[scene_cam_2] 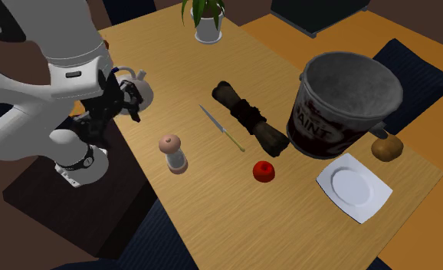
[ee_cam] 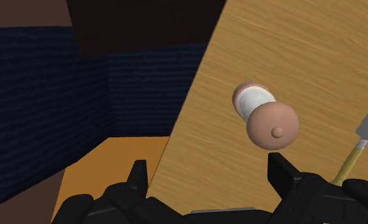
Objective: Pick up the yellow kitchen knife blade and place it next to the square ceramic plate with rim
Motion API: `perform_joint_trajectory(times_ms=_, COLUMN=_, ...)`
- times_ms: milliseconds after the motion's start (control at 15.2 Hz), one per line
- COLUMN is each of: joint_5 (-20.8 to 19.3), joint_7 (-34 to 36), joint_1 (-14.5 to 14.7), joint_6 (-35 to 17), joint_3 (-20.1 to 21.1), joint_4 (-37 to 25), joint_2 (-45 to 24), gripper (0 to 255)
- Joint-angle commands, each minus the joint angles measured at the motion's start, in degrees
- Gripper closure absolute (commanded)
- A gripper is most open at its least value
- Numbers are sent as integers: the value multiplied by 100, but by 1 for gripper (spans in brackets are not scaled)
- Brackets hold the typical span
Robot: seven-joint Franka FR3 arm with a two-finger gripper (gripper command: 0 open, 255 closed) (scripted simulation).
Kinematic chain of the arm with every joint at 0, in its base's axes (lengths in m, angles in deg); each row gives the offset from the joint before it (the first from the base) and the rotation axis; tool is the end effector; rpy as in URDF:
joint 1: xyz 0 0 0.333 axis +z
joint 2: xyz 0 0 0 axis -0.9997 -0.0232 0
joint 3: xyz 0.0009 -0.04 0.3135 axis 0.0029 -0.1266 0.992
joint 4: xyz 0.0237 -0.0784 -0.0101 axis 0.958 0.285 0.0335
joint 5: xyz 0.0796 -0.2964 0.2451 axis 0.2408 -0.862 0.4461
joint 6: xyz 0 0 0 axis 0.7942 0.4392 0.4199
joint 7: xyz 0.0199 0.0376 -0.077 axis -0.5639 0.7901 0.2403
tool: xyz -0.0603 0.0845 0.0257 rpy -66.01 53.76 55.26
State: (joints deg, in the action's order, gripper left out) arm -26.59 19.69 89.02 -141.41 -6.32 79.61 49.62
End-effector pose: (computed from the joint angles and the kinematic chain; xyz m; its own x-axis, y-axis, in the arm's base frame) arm 0.3259 0.0648 0.5738 0.9953 -0.0705 0.0664 -0.0774 -0.9912 0.1077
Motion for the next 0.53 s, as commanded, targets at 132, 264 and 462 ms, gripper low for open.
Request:
perform_joint_trajectory(times_ms=132, joint_5=315, joint_7=696, joint_1=66, joint_6=-477, joint_3=434, joint_4=300, joint_2=-214, gripper=0)
perform_joint_trajectory(times_ms=264, joint_5=457, joint_7=1034, joint_1=91, joint_6=-740, joint_3=658, joint_4=400, joint_2=-388, gripper=0)
perform_joint_trajectory(times_ms=462, joint_5=643, joint_7=1543, joint_1=114, joint_6=-1152, joint_3=1003, joint_4=487, joint_2=-723, gripper=0)
